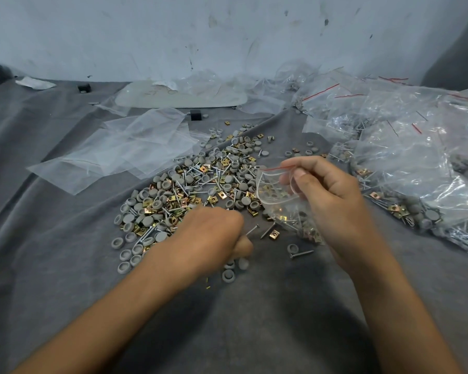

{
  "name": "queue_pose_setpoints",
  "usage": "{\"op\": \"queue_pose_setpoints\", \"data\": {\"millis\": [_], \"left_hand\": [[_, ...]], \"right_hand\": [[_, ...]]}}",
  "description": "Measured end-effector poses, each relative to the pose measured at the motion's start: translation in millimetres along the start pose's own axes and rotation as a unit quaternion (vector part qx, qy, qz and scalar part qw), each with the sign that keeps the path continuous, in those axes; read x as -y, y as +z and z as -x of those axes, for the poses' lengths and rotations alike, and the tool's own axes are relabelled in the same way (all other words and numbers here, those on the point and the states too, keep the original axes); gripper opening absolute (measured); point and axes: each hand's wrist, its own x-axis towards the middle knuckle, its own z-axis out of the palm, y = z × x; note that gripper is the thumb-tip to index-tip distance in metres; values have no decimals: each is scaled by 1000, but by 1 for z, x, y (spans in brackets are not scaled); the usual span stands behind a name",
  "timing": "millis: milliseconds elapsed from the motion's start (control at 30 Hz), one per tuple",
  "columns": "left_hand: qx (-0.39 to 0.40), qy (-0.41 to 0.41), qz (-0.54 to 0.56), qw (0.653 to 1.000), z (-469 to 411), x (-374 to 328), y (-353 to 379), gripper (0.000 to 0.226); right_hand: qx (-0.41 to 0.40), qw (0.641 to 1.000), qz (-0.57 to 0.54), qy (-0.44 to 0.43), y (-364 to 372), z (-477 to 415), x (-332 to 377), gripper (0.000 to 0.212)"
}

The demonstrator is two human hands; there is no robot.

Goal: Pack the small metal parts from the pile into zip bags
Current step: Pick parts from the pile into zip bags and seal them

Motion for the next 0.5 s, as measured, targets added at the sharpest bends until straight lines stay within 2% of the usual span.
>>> {"op": "queue_pose_setpoints", "data": {"millis": [133,333,500], "left_hand": [[-3,-14,75,997,6,10,-2,17],[-89,-66,202,973,21,29,-23,8],[-124,-31,252,959,35,31,-40,10]], "right_hand": [[4,1000,13,-6,1,0,1,28],[11,999,42,-9,2,1,-1,29],[24,997,62,-26,10,3,-3,33]]}}
